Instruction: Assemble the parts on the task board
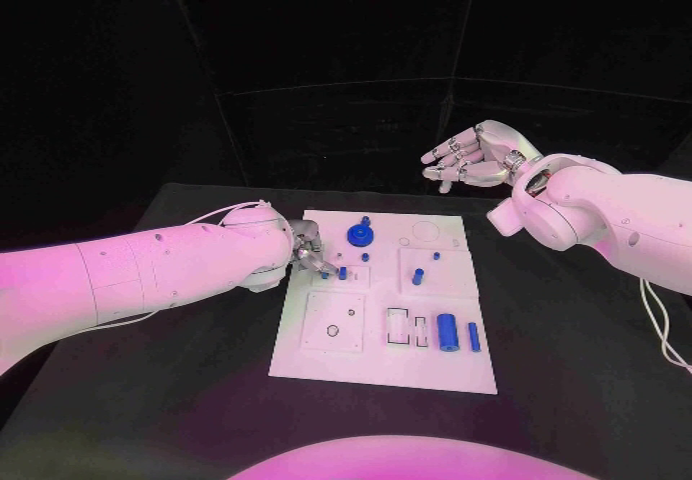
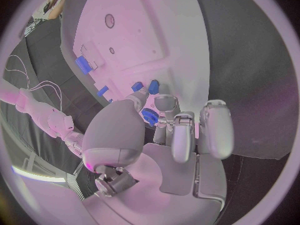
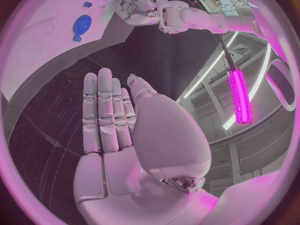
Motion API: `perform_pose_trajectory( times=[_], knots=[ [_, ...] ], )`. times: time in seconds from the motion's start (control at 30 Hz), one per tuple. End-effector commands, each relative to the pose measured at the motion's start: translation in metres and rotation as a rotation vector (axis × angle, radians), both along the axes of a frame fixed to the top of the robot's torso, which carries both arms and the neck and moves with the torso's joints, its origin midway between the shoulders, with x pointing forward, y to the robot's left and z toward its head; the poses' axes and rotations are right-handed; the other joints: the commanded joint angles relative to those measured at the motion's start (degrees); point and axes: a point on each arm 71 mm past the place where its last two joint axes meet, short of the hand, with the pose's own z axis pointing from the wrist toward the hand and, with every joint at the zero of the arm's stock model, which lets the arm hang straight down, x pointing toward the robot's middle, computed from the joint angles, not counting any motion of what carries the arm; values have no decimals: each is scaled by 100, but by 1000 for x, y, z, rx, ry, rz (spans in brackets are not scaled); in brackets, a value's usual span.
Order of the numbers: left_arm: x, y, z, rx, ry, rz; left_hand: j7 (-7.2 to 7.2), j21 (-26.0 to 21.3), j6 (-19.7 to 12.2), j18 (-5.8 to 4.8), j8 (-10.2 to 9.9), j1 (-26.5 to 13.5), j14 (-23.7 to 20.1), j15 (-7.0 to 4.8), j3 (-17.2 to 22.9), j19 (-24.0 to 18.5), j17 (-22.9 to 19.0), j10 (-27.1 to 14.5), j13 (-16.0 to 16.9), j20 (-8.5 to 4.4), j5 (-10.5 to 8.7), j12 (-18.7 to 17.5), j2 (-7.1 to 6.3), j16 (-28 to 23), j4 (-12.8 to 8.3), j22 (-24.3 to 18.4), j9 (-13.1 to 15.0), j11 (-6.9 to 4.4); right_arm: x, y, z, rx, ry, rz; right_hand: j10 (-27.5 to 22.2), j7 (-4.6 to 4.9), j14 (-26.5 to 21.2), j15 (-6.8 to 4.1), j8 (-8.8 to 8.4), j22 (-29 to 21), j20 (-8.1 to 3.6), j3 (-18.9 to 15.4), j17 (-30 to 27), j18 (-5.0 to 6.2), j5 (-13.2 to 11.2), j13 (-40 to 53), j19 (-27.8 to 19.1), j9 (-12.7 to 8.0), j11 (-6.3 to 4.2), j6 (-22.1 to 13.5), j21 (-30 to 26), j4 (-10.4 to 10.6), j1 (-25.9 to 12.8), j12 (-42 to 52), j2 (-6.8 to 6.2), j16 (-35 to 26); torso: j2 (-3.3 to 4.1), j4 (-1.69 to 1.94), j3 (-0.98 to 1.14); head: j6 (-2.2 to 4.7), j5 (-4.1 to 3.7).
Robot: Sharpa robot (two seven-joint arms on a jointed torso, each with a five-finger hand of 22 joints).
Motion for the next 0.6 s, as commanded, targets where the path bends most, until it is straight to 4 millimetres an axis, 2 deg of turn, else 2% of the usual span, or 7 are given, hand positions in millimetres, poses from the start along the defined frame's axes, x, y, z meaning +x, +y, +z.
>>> perform_pose_trajectory(
  times=[0.03,0.2,0.37,0.47,0.53,0.6],
  knots=[
    [0,3,2,-17,-22,19,38,11,-3,2,26,-89,594,-45,-145,134,1510,-37,-25,-30,30,-22,-5,18,75,6,-13,33,0,0,2,2,-7,5,-77,47,-85,27,-32,-43,20,63,-38,46,30,-92,-66,-6,33,-24,-82,12,-51,-96,-14,-139,0,5,-4,17,-8],
    [0,9,6,-54,-56,42,48,-34,-61,12,3,-115,594,-45,-466,122,1510,-95,-98,-31,30,-83,1,18,259,-33,-30,40,0,-2,1,-23,0,3,-246,96,-137,88,-15,-123,78,122,-140,51,10,-331,-101,0,111,-24,-225,27,-62,-322,-50,-382,-4,7,2,44,-20],
    [0,13,10,-90,-72,55,67,-58,-124,17,-28,-69,594,-38,-622,116,1510,-142,-160,-27,30,-135,30,18,338,-52,-50,55,-1,-4,-1,-61,2,5,-263,91,90,60,-1,-120,65,132,-133,72,-51,-462,46,4,110,14,-198,16,-79,-406,-81,-361,2,6,-5,63,-35],
    [0,14,14,-124,-87,63,84,-96,-166,25,-52,-21,594,-29,-736,104,1510,-191,-231,-21,31,-194,55,18,395,-88,-69,67,-2,-6,-1,-85,-1,3,-271,89,166,48,0,-114,52,136,-126,74,-59,-513,106,4,110,23,-181,7,-81,-440,-93,-352,-2,1,0,70,-35],
    [1,15,19,-165,-103,68,116,-139,-248,33,-107,20,594,-13,-832,90,1510,-268,-350,-10,29,-299,79,18,447,-128,-106,92,-2,-8,-1,-102,-3,-2,-254,81,289,25,1,-98,29,146,-102,76,-60,-567,195,3,100,36,-142,-9,-77,-465,-99,-311,-2,5,2,82,-43],
    [2,15,23,-212,-115,78,161,-206,-350,47,-181,73,594,16,-936,65,1510,-445,-657,9,31,-573,89,18,493,-193,-161,128,-2,-10,-2,-125,-9,-6,-233,69,419,-1,5,-72,1,157,-67,77,-59,-616,290,4,87,56,-89,-28,-71,-486,-105,-253,-3,10,1,87,-58]
  ],
)
